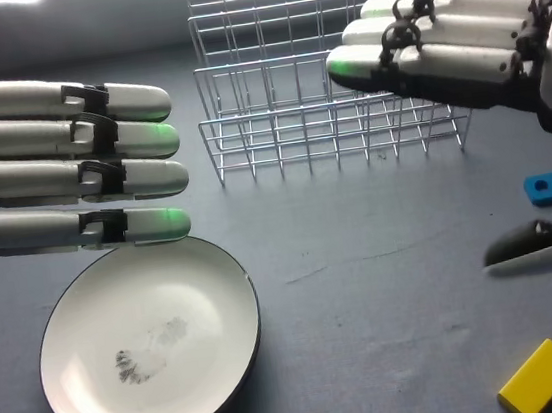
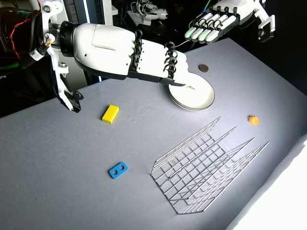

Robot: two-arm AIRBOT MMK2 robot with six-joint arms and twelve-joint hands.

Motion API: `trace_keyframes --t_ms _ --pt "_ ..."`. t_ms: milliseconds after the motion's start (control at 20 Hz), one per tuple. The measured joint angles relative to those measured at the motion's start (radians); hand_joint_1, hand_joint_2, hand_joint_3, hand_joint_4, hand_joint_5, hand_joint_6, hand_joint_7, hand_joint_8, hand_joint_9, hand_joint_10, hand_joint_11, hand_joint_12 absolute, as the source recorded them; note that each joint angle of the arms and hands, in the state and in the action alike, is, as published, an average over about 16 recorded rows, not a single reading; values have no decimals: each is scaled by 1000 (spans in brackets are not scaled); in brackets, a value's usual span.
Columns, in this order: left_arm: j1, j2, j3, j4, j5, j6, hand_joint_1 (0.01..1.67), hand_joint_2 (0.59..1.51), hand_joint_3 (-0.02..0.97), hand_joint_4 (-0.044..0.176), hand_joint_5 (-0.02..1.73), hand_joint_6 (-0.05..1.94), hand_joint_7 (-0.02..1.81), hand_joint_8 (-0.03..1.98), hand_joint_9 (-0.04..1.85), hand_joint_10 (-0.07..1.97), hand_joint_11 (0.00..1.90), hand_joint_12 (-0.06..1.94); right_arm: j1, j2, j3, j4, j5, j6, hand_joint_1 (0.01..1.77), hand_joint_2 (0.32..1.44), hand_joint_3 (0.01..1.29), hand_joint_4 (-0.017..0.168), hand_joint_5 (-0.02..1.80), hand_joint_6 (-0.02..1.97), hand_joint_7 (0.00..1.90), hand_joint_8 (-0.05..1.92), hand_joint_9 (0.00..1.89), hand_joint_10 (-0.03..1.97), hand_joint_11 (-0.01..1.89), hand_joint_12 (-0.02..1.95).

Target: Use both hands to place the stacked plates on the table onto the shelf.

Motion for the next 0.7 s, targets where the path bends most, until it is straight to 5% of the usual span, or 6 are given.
trace_keyframes --t_ms 400,700 --pt "0 1 -1 11 -3 -52 15 1013 33 5 45 1 45 -3 23 7 15 -12 -4 0 1 3 -20 -2 1080 930 27 2 20 17 22 13 22 5 19 176" --pt "-20 1 -2 46 1 -115 15 1020 29 5 53 1 59 9 25 7 16 -11 -2 2 1 -13 -43 2 1108 911 27 1 19 17 22 13 23 5 20 210"
